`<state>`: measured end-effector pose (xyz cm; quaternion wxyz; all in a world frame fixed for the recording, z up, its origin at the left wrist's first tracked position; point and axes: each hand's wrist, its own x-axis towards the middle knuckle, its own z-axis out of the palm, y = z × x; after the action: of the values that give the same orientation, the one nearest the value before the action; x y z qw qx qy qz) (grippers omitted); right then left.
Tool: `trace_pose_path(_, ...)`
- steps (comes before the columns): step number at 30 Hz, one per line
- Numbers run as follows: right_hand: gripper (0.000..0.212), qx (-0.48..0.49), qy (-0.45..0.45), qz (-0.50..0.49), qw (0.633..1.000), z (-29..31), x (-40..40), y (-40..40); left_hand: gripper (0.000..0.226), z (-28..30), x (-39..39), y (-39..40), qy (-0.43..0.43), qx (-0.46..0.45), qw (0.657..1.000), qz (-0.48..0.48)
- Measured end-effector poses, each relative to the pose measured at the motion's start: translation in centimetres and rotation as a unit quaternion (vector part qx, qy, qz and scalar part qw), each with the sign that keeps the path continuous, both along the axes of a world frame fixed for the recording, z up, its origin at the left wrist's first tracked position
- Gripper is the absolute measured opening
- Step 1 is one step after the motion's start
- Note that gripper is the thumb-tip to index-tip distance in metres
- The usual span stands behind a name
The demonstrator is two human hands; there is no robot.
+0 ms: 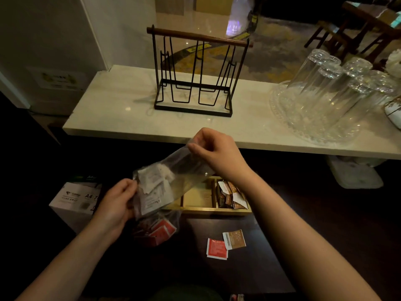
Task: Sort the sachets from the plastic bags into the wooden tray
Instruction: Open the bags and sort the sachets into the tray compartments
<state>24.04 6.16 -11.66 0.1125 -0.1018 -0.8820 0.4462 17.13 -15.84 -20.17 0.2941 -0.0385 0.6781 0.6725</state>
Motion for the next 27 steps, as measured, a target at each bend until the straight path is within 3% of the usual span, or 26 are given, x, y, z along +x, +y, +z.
trace_pose_path(7, 0.003, 0.010, -0.084, 0.029, 0.996, -3.8, -0.5, 3.1, 0.036, 2.6, -3.5, -0.3, 0.211, -0.127, 0.969, -0.005)
trace_pose_path(13, 0.006, -0.040, -0.091, 0.005, 0.995, -5.6, -0.3, 3.5, 0.033, 6.5, -3.8, 0.9, 0.397, -0.274, 0.875, -0.036)
trace_pose_path(18, 0.005, -0.073, -0.093, -0.024, 0.993, -6.6, 0.2, 3.6, 0.030, 7.4, -3.5, 2.1, 0.437, -0.292, 0.850, -0.037)
trace_pose_path(27, 0.002, -0.102, -0.098, -0.047, 0.989, -8.0, 1.5, 4.0, 0.027, 8.3, -2.7, 4.1, 0.447, -0.277, 0.849, -0.057)
